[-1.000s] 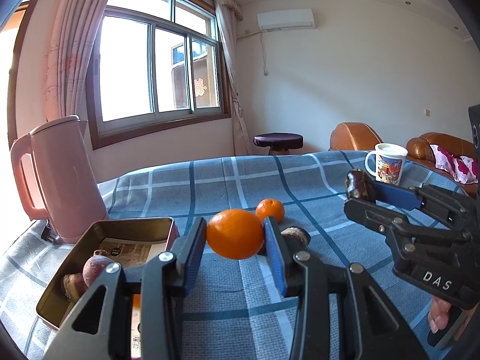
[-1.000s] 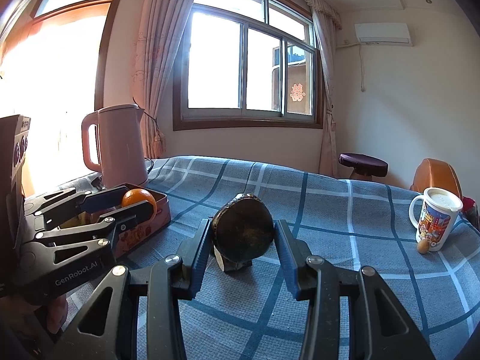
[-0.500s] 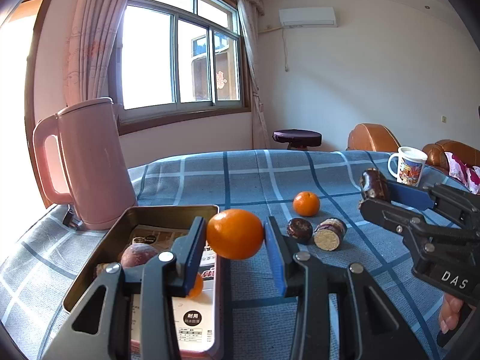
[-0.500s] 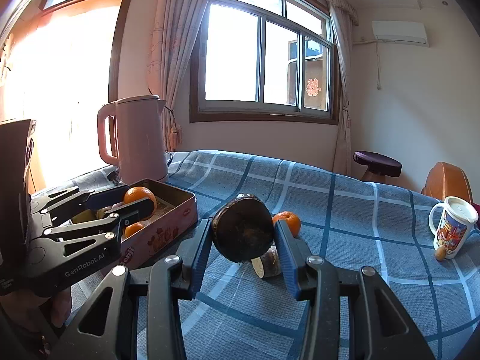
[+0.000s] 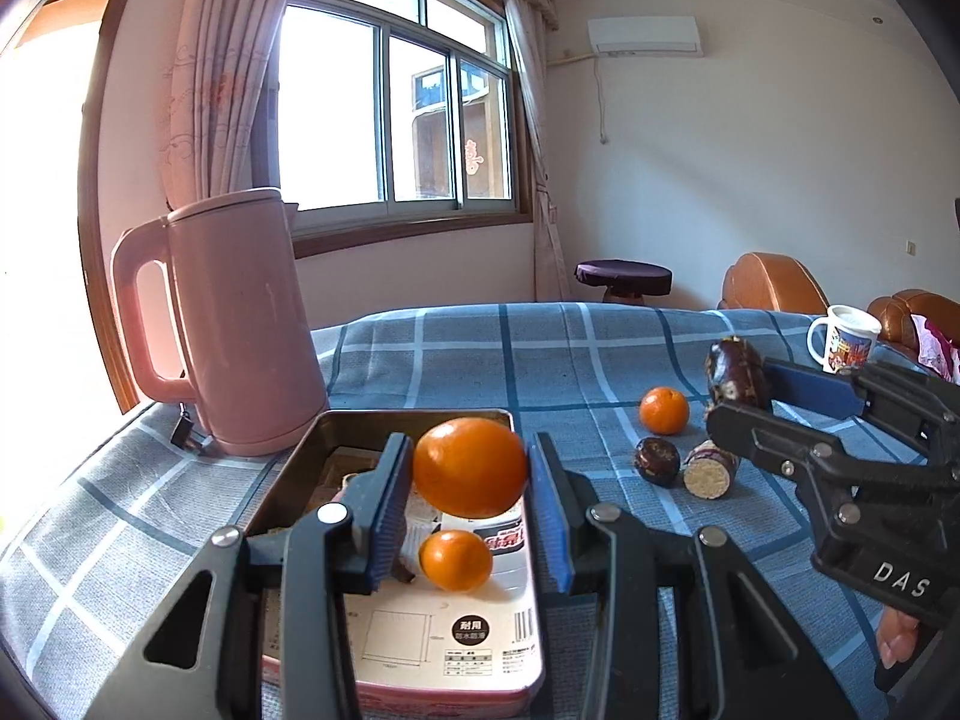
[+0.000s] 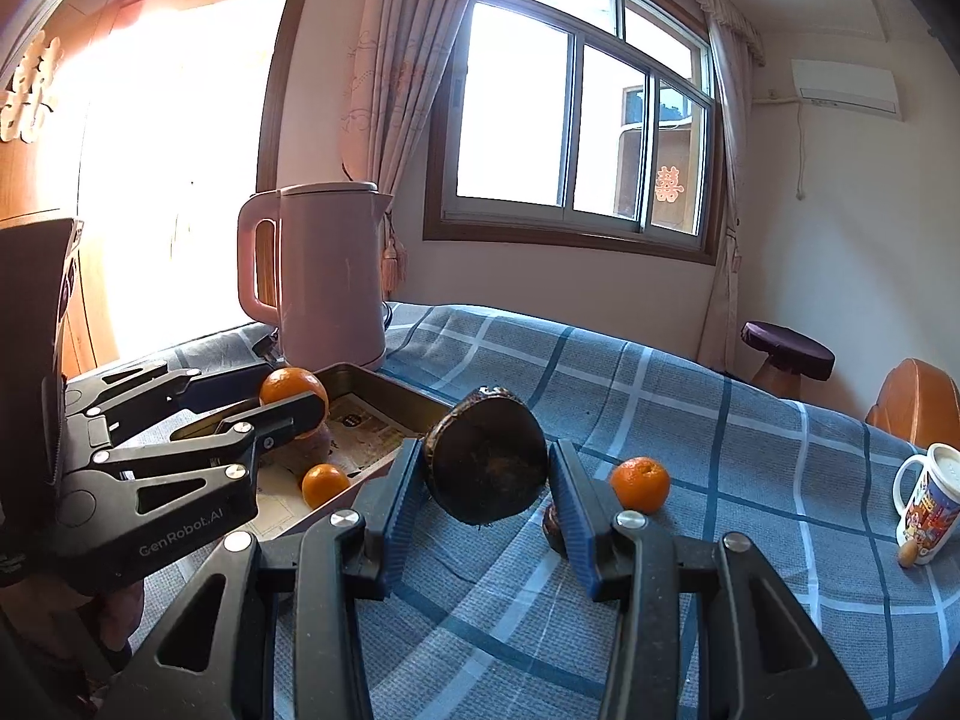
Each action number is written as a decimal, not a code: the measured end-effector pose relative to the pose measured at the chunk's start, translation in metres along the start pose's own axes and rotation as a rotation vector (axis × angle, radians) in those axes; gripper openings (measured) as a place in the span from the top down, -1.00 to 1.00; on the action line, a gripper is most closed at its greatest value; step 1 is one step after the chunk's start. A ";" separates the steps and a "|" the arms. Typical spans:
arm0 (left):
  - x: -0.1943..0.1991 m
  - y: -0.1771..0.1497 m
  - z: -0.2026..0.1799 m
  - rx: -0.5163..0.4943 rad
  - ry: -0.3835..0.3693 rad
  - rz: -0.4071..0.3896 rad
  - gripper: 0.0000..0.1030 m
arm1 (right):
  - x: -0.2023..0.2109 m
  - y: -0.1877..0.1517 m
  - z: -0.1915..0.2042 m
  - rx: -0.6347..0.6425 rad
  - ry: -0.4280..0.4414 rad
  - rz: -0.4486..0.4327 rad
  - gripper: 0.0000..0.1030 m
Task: Organize fruits
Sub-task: 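Lower and release the tangerine into the tin while the right tool releases the taro slice there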
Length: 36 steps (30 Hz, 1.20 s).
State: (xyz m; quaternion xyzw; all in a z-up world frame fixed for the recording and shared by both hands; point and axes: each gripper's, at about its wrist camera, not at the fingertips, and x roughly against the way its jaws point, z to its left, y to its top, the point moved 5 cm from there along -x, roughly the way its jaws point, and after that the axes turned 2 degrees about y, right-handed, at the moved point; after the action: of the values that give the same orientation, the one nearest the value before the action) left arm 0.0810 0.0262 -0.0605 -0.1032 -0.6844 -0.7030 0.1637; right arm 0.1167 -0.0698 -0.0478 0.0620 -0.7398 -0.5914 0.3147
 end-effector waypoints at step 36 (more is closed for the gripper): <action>-0.023 -0.024 0.085 0.087 0.122 0.169 0.21 | -0.059 0.000 0.087 0.103 0.167 0.095 0.13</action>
State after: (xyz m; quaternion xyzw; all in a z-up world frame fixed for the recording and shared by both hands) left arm 0.0869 0.1127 -0.0881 -0.1104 -0.6920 -0.6611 0.2681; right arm 0.1164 0.0305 -0.0794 0.0922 -0.7426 -0.5296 0.3994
